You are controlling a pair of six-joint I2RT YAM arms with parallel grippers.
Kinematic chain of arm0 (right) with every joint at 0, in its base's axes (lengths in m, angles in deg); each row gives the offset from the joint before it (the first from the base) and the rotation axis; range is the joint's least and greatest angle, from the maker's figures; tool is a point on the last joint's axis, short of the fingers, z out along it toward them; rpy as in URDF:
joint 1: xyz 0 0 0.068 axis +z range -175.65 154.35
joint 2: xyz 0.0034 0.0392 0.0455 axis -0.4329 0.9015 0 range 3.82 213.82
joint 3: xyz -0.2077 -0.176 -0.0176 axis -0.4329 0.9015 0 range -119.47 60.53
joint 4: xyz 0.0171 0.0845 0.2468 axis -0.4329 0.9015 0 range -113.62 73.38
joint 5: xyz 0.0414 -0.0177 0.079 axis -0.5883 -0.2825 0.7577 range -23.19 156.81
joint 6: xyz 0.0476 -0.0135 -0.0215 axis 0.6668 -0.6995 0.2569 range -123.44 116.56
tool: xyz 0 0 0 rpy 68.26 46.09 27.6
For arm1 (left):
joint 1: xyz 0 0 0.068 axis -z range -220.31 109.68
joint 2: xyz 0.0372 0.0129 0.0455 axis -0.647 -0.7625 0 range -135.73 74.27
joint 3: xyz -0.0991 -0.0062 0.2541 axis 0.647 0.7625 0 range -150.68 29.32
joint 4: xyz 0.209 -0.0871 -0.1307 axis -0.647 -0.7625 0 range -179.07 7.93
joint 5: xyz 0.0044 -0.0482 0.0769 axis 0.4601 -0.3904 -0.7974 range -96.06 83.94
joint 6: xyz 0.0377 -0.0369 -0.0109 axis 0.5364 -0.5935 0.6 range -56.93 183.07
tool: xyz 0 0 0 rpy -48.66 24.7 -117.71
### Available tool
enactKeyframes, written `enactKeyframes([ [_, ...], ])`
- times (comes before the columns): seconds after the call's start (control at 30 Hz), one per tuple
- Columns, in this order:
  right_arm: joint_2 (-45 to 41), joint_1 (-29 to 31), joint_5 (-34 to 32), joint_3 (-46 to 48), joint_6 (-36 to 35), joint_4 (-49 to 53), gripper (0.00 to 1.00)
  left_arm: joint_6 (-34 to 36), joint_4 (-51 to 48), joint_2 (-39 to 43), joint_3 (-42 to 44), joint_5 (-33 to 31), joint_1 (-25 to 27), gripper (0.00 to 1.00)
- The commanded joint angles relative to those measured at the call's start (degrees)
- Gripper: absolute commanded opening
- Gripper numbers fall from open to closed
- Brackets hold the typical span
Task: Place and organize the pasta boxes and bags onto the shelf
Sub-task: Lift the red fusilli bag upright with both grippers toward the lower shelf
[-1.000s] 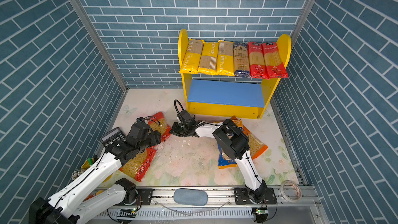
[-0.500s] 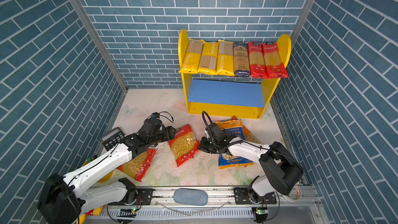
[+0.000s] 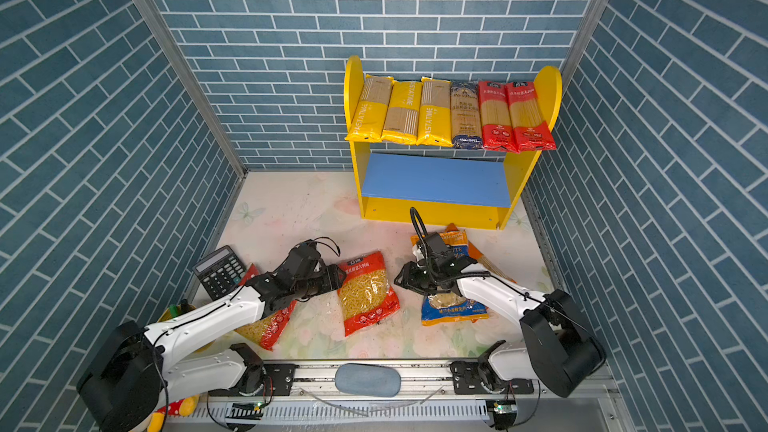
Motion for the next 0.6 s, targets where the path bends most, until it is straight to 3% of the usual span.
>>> enactKeyframes([
  [0.0,4.0,-0.1,0.4,-4.3,-5.4,-0.8,0.51,-4.3,3.4,0.6,3.2,1.9,1.7,0.74],
  [0.37,14.9,0.3,2.2,-10.1,-8.8,-6.3,0.55,-8.0,19.3,-5.7,7.9,3.8,2.9,0.63],
  [0.57,19.4,2.0,7.4,-11.3,-10.7,-10.5,0.4,-7.7,22.4,-7.6,8.6,3.4,2.8,0.46],
])
